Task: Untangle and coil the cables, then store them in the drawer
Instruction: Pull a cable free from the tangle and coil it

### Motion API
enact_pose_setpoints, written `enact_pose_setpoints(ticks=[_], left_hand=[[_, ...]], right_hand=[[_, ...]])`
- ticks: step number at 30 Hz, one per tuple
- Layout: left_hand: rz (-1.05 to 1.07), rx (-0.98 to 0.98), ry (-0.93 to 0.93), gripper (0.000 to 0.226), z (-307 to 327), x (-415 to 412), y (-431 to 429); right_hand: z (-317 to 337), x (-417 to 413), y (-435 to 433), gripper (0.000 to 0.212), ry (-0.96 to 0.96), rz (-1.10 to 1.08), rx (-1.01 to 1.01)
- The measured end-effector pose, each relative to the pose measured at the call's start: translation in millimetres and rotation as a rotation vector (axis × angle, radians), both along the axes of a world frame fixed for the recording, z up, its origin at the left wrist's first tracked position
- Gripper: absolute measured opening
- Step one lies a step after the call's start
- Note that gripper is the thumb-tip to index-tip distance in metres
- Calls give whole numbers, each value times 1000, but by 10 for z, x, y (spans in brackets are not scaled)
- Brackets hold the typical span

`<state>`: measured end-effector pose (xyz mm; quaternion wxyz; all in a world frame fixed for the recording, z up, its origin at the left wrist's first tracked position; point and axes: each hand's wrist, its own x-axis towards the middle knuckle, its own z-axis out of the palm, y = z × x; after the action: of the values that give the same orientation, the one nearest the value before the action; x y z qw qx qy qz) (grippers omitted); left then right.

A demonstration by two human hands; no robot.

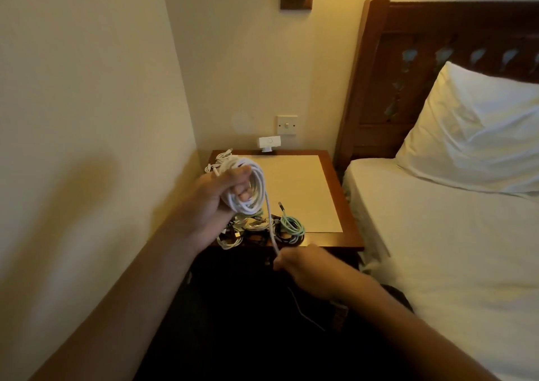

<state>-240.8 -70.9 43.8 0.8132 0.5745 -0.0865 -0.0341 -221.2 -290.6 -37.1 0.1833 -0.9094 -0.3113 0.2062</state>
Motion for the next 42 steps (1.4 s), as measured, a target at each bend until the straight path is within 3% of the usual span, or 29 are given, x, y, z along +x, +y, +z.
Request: enact_pose_setpoints(ticks=[3,5,7,9,10,13,16,18,21,24,26,29,32,35,38,40,42], left_hand=[[218,309,-99,37,-82,5,-227],[269,479,-103,37,-224,-5,-316],[221,512,18,47,-379,-28,-313],[147,469,116,61,-499,-62,-277],[91,394,135,56,-518,-102,-286],[-101,37,236,57,-534,-245,-316],[-168,136,78,58,-442,-345,-245],[-86,229,9,38,-348,-328,-187],[29,85,13,14,-232,-252,-127],[121,-83,14,33,-201,-112,-132],[207,-77,-16,48,-225,-45,-155],[362,225,-93,38,-302,-25,-294],[448,482,-73,36,-446,-16,-369],[322,518,36,63,-531,-17,-289],[12,405,-14,93,-540,-118,-231],[-156,269,-32,90,-496,-207,-210],[-242,231,-50,68,-437,-254,-186]], right_hand=[[371,-433,265,24,51,159,-20],[665,-532,326,24,-99,167,1],[904,-470,281,24,-255,168,41],[1101,-355,180,20,-279,103,162],[1162,-274,124,18,-271,62,227],[1156,37,-9,15,-270,-80,404],[946,272,-112,15,-219,-158,542],[677,337,-156,19,-170,-192,591],[283,294,-143,26,-106,-274,670],[-6,94,-11,27,-22,-275,532],[-62,-117,123,25,84,-210,399],[162,-377,306,31,99,-40,171],[568,-504,341,14,-58,71,139],[952,-367,177,18,-240,25,224],[1077,-21,-51,9,-208,-95,388],[955,152,-127,12,-205,-175,498],[792,191,-172,22,-79,-215,602]])
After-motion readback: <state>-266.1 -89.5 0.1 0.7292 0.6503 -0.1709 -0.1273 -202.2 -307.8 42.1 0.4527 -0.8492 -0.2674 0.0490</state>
